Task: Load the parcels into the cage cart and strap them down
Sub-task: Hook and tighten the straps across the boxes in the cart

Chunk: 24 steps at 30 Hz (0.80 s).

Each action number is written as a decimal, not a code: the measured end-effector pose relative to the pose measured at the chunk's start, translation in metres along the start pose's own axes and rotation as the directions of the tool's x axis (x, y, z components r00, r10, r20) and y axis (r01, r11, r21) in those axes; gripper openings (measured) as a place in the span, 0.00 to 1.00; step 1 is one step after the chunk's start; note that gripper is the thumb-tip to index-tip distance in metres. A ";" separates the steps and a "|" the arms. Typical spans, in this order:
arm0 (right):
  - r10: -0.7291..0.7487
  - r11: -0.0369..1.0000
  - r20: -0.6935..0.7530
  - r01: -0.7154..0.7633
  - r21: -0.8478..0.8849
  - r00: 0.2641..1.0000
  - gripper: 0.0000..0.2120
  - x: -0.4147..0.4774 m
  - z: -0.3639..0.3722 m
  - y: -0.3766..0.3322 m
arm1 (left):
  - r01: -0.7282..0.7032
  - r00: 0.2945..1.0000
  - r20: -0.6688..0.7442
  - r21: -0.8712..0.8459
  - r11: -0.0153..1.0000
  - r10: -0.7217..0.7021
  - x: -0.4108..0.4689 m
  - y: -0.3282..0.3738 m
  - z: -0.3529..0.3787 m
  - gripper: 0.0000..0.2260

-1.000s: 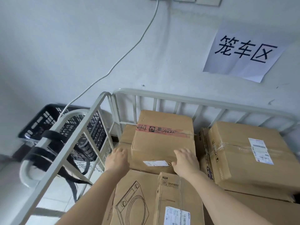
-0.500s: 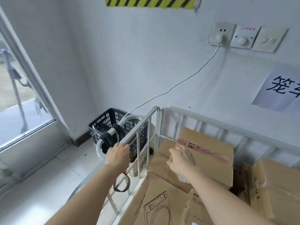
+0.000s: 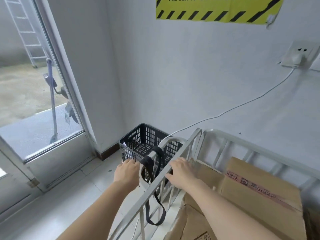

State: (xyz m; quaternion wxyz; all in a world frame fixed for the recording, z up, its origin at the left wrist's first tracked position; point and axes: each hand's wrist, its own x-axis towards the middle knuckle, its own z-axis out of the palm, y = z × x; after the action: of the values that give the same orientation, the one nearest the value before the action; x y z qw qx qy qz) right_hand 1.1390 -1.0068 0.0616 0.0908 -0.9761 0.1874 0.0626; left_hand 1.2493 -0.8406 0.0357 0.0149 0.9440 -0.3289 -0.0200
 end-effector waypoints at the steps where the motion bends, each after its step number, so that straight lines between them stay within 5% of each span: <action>1: 0.002 1.000 0.014 -0.002 -0.003 1.000 0.20 0.010 0.004 -0.008 | -0.007 1.000 0.017 -0.003 1.000 0.007 0.008 -0.007 0.004 0.13; 11: 0.082 0.996 0.151 -0.078 -0.031 0.985 0.22 0.093 0.060 -0.056 | -0.115 0.978 0.172 -0.040 0.993 0.120 0.075 -0.044 0.061 0.12; 18: 0.213 0.959 0.149 -0.236 0.155 0.966 0.27 0.132 0.100 -0.065 | -0.137 0.960 0.218 -0.171 0.976 0.173 0.105 -0.050 0.092 0.20; 24: 0.353 0.876 0.056 -0.351 0.331 0.934 0.19 0.148 0.108 -0.073 | -0.082 0.952 0.263 -0.280 0.957 0.158 0.115 -0.048 0.099 0.27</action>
State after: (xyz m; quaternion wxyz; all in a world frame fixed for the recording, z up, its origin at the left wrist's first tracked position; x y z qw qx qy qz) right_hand 1.2936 -0.9710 -0.0559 0.2422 -0.8960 0.3697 0.0423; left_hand 1.3643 -0.8755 -0.0680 0.0954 0.8990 -0.3793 -0.1972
